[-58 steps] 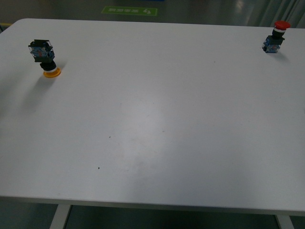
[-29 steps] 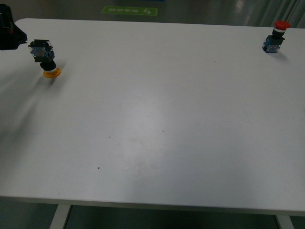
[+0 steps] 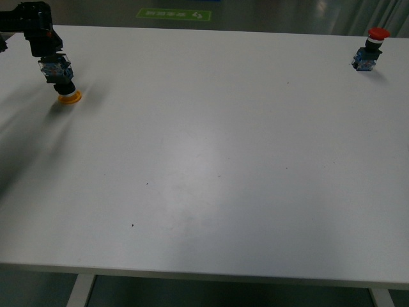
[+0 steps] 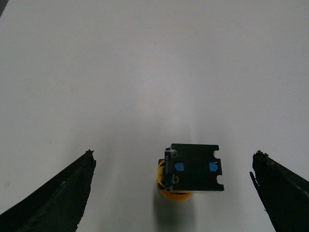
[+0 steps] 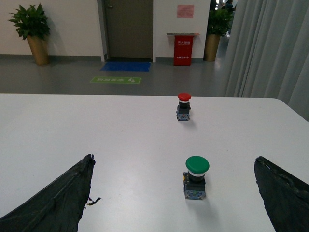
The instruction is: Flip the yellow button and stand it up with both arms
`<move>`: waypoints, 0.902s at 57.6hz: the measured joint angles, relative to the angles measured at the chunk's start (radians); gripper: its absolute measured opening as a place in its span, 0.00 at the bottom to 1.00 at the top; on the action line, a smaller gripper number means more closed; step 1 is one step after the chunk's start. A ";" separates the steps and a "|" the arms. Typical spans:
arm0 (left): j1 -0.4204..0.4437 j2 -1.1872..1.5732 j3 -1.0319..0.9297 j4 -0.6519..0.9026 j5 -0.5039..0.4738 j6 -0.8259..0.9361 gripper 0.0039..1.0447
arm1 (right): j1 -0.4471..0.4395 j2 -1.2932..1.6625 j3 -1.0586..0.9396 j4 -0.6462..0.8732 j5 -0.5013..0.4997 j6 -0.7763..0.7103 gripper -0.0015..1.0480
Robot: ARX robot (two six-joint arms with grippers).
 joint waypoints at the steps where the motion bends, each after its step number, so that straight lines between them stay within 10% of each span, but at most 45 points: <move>1: -0.002 0.002 0.002 0.000 0.000 0.000 0.94 | 0.000 0.000 0.000 0.000 0.000 0.000 0.93; 52: -0.033 0.101 0.114 -0.096 -0.022 -0.024 0.94 | 0.000 0.000 0.000 0.000 0.000 0.000 0.93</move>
